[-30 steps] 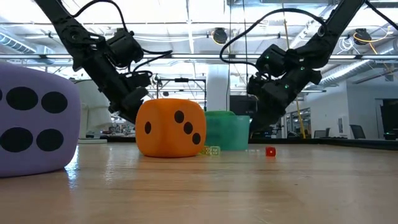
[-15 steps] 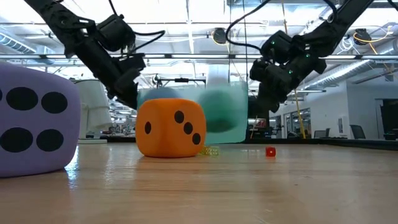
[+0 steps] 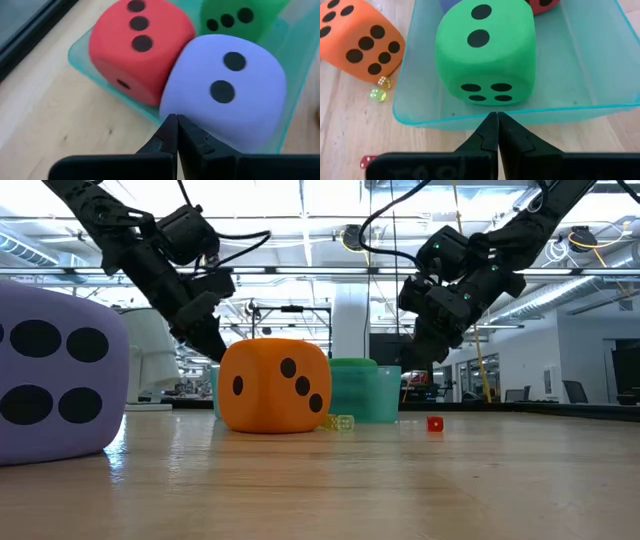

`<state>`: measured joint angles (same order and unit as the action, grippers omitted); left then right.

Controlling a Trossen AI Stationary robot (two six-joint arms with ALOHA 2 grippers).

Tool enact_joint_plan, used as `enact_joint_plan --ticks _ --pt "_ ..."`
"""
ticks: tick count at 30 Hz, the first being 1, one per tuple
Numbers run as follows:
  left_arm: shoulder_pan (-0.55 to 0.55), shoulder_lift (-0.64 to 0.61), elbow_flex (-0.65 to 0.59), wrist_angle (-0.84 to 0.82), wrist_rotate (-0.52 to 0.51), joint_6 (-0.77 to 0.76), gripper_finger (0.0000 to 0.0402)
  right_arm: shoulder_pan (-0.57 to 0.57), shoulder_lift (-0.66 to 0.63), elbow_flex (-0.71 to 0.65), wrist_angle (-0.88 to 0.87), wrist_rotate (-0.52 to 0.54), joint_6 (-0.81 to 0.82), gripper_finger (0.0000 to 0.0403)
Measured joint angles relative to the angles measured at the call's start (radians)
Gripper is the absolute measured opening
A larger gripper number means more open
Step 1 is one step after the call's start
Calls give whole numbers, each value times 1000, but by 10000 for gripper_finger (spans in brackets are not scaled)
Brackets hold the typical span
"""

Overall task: Pick & Place Dice
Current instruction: Adjust the light blue bin, then put the large orange dice into the light blue bin

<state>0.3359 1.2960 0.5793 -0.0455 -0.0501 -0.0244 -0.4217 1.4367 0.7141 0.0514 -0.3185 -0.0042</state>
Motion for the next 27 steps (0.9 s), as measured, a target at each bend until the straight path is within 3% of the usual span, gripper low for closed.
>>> enact_joint_plan --ticks 4,11,19,27 --pt "-12 -47 -1 -5 30 93 6 12 -71 -50 81 -26 -15 0" --pt "48 -300 -110 88 198 182 3 10 -328 -249 294 -19 57 0" --pt "183 -566 -315 186 297 86 2 -3 -633 -298 187 56 29 0" --pt "202 -645 -414 170 280 5 18 -1 -832 -298 94 59 30 0"
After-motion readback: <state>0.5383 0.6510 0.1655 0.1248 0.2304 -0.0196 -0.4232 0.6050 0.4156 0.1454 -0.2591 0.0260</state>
